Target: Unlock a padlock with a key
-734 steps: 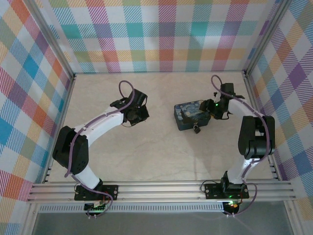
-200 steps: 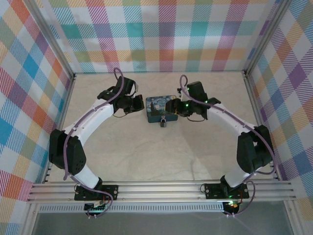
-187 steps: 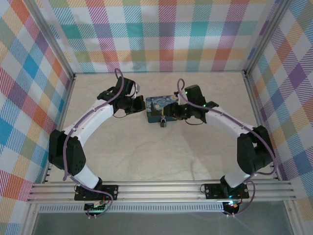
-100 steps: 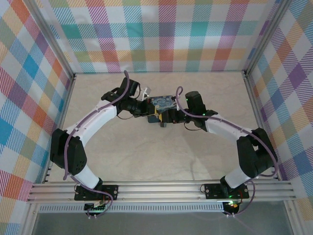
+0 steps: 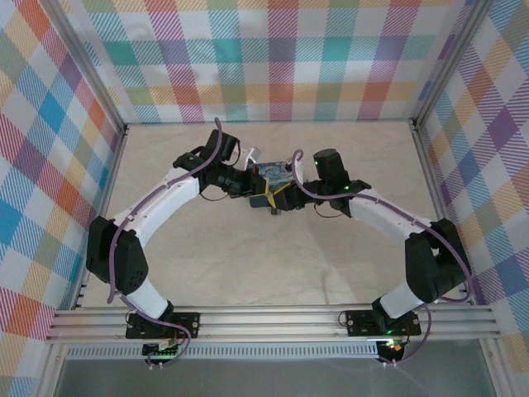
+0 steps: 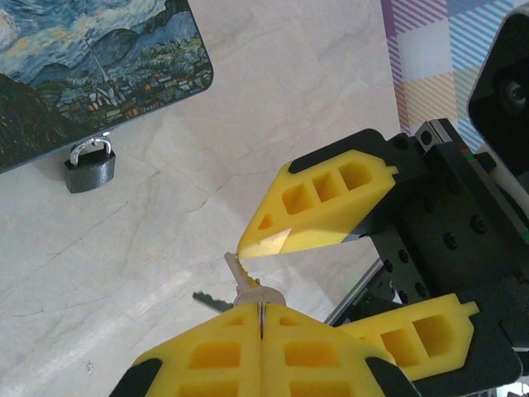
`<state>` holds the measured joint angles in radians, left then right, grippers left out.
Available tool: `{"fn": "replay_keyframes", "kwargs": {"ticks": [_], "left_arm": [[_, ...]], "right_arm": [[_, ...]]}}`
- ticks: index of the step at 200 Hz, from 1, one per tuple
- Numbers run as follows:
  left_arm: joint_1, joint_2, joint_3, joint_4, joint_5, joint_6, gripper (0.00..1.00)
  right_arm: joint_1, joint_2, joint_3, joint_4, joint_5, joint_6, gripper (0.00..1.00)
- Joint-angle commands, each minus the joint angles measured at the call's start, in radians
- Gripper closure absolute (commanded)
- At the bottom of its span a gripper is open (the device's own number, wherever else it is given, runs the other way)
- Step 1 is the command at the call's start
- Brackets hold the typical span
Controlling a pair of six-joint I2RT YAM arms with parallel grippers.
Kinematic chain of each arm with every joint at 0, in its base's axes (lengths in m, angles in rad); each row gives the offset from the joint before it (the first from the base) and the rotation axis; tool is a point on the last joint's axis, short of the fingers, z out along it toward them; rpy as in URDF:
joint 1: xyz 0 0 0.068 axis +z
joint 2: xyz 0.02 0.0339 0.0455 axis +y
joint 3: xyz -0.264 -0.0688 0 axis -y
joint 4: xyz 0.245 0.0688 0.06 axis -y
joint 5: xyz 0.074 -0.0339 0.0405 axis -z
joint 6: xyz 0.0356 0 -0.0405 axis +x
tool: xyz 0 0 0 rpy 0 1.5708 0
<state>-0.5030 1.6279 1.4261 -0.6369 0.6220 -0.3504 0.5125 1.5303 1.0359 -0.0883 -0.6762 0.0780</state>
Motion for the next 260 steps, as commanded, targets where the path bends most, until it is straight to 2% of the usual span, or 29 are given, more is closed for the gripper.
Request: {"fn": "replay_keyframes", "kwargs": {"ticks": [1, 24, 66, 106, 139, 164, 260], "left_arm": [[-0.011, 0.015, 0.040, -0.038, 0.043, 0.027, 1.00], [-0.011, 0.026, 0.047, -0.045, 0.080, 0.040, 1.00], [-0.011, 0.046, 0.048, -0.052, 0.103, 0.052, 1.00], [-0.011, 0.059, 0.055, -0.051, 0.097, 0.052, 1.00], [-0.011, 0.066, 0.060, -0.043, 0.112, 0.046, 1.00], [-0.011, 0.067, 0.071, -0.047, 0.119, 0.050, 1.00], [-0.016, 0.090, 0.099, -0.068, 0.136, 0.056, 1.00]], "right_arm": [[0.007, -0.028, 0.037, -0.028, -0.075, -0.081, 0.58], [0.008, -0.037, 0.038, -0.027, -0.074, -0.093, 0.59], [0.008, -0.032, 0.060, -0.055, -0.120, -0.106, 0.67], [0.008, -0.028, 0.068, -0.084, -0.119, -0.115, 0.82], [0.008, -0.025, 0.064, -0.112, -0.113, -0.125, 0.73], [0.008, -0.020, 0.061, -0.112, -0.104, -0.127, 0.73], [0.007, -0.004, 0.034, -0.026, -0.091, -0.061, 0.87]]}}
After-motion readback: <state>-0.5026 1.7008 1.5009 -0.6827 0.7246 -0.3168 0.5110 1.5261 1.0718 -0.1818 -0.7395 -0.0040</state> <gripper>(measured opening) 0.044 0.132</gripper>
